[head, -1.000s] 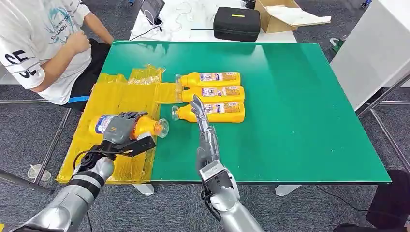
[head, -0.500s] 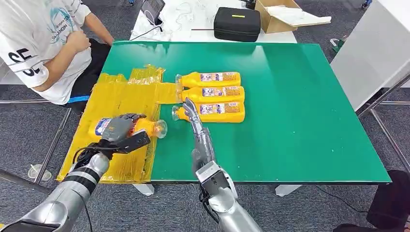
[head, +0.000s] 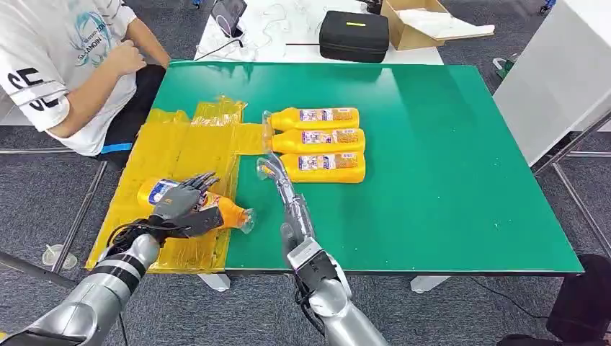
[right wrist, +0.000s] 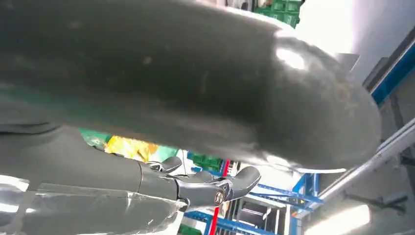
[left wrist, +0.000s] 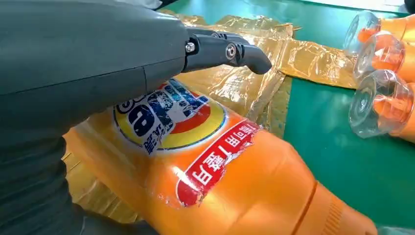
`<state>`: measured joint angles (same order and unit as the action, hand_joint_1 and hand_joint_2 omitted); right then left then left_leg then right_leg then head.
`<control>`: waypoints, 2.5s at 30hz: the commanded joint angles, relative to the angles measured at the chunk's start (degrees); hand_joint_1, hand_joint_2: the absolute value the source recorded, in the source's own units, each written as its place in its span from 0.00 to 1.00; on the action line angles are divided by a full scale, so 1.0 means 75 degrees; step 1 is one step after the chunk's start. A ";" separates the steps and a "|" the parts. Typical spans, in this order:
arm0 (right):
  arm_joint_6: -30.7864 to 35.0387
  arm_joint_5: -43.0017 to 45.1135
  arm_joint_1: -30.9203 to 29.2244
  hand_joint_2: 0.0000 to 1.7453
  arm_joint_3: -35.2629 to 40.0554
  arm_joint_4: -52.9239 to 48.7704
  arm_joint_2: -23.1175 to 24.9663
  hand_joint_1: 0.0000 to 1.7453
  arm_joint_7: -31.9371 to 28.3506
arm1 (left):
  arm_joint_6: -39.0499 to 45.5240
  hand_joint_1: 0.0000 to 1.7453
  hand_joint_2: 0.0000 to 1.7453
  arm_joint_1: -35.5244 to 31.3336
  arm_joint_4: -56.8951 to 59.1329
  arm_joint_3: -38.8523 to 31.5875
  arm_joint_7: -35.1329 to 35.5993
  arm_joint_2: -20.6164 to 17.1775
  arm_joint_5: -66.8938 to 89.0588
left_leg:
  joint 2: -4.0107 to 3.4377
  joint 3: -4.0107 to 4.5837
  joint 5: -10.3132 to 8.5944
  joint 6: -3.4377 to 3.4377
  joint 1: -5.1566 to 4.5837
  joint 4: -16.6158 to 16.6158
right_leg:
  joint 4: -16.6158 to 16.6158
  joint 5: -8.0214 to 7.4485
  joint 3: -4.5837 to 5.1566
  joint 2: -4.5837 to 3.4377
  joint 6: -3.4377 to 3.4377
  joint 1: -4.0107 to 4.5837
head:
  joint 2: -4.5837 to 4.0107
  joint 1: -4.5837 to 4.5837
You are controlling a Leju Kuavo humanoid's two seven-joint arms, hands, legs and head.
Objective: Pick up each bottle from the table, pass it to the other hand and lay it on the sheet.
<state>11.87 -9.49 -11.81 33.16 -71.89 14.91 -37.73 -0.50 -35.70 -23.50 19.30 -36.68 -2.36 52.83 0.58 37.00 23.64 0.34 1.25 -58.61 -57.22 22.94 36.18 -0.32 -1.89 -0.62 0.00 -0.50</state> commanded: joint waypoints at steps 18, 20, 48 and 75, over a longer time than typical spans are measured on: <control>-0.0248 0.0159 -0.0444 0.00 -0.0087 0.1060 -0.0016 0.00 -0.0017 | -0.3494 0.00 1.00 -0.0475 0.0380 0.0195 -0.0443 -0.1014 -0.1238 | -0.0054 -0.0093 0.0012 -0.0013 -0.0003 0.0019 | 0.0016 -0.0005 -0.0073 -0.0039 0.0013 0.0003 | 0.0000 0.0000; -0.0307 0.0208 -0.0496 0.00 -0.0083 0.1219 0.0009 0.00 -0.0112 | -0.4653 0.00 1.00 -0.0376 -0.0321 0.0424 -0.0443 -0.1524 -0.2095 | -0.0050 -0.0082 0.0010 -0.0010 -0.0001 0.0014 | 0.0011 -0.0006 -0.0063 -0.0037 0.0012 0.0004 | 0.0000 0.0003; 0.0398 -0.0851 -0.0369 0.00 0.0089 0.1045 -0.0248 0.00 0.0767 | 0.1510 0.00 1.00 0.1589 -0.4808 -0.1672 -0.0443 0.1052 -0.6039 | 0.0044 -0.0043 0.0012 -0.0019 -0.0003 -0.0005 | -0.0001 0.0028 -0.0053 0.0051 0.0006 0.0003 | 0.0000 0.0003; -0.1171 -0.3948 -0.0661 1.00 -0.1191 0.0651 -0.3361 0.00 0.4176 | 0.1182 0.00 1.00 0.3641 -0.5804 -0.2698 -0.0443 0.1724 -0.6292 | -0.0008 -0.0037 0.0016 -0.0014 -0.0019 0.0011 | 0.0008 0.0008 -0.0032 -0.0003 0.0007 -0.0015 | 0.0000 -0.0003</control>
<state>5.40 -39.58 -15.97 24.76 -66.81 -7.23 -6.73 9.35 -8.78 -71.67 1.51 -40.24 9.14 6.08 0.57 37.03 23.69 0.29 1.17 -58.62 -57.18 22.92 36.22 -0.37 -1.91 -0.70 0.00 -0.52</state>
